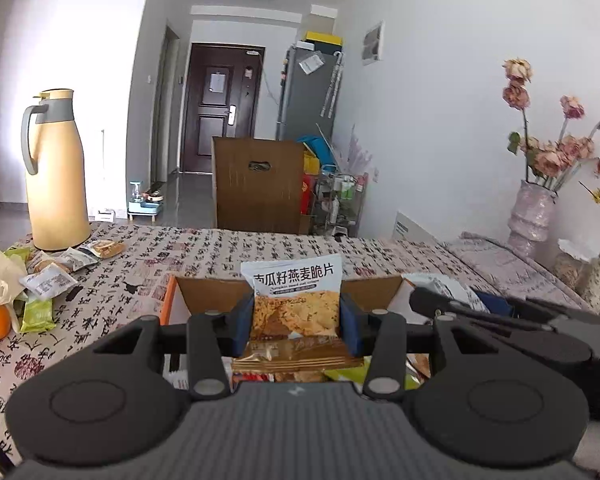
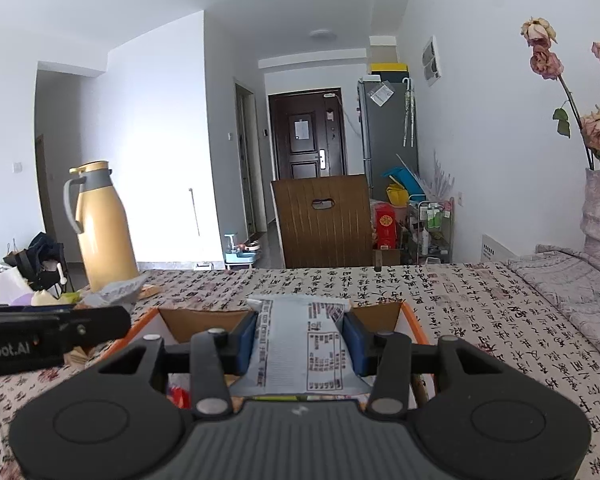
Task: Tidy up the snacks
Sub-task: 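Carry the oat crisp packet and white packet up over the box, then open both grippers to drop the packets into the box, then withdraw both open grippers from the box toward the loose packets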
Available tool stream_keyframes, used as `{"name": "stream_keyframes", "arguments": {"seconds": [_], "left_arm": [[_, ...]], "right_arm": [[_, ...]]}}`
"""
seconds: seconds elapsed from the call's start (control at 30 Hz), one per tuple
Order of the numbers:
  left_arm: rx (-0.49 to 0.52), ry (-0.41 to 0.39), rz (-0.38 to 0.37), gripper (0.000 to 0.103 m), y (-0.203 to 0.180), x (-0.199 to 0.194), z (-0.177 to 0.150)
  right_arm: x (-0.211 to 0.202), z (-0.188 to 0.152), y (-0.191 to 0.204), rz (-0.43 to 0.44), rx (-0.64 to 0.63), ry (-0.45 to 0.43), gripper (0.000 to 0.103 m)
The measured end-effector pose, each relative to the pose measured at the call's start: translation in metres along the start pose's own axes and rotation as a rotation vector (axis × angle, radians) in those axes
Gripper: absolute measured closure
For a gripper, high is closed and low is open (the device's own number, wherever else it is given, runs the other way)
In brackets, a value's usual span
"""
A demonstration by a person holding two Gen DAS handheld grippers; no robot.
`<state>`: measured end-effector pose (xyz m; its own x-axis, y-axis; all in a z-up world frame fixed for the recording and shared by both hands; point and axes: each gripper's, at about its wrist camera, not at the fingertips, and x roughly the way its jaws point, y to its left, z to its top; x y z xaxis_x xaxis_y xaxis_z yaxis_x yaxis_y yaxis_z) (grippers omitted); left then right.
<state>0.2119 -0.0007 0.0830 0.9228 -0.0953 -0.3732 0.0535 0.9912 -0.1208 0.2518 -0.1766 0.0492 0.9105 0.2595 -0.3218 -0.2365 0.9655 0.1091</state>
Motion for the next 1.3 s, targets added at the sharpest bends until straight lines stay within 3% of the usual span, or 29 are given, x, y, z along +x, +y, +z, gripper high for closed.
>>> {"name": "stream_keyframes", "arguments": {"seconds": [0.4, 0.87, 0.93, 1.0, 1.07, 1.17, 1.3], "left_arm": [[-0.029, 0.049, 0.065, 0.058, 0.015, 0.044, -0.015], [-0.022, 0.077, 0.047, 0.058, 0.020, 0.053, -0.026], [-0.026, 0.066, 0.043, 0.052, 0.020, 0.052, -0.027], [-0.031, 0.053, 0.049, 0.022, 0.019, 0.049, -0.027], [-0.040, 0.029, 0.074, 0.000, 0.020, 0.046, -0.027], [-0.065, 0.016, 0.076, 0.000, 0.024, 0.042, -0.025], [-0.080, 0.032, 0.083, 0.000, 0.027, 0.046, -0.025]], "right_arm": [[0.033, -0.020, -0.014, 0.009, 0.048, 0.063, 0.058], [0.041, -0.026, -0.016, -0.002, 0.056, 0.098, 0.056], [0.040, -0.026, -0.017, -0.009, 0.060, 0.099, 0.046], [0.041, -0.027, -0.019, -0.012, 0.071, 0.103, 0.022], [0.041, -0.027, -0.020, -0.026, 0.076, 0.102, 0.012], [0.043, -0.028, -0.026, -0.031, 0.098, 0.108, 0.000], [0.045, -0.030, -0.030, -0.044, 0.110, 0.114, 0.000]]}}
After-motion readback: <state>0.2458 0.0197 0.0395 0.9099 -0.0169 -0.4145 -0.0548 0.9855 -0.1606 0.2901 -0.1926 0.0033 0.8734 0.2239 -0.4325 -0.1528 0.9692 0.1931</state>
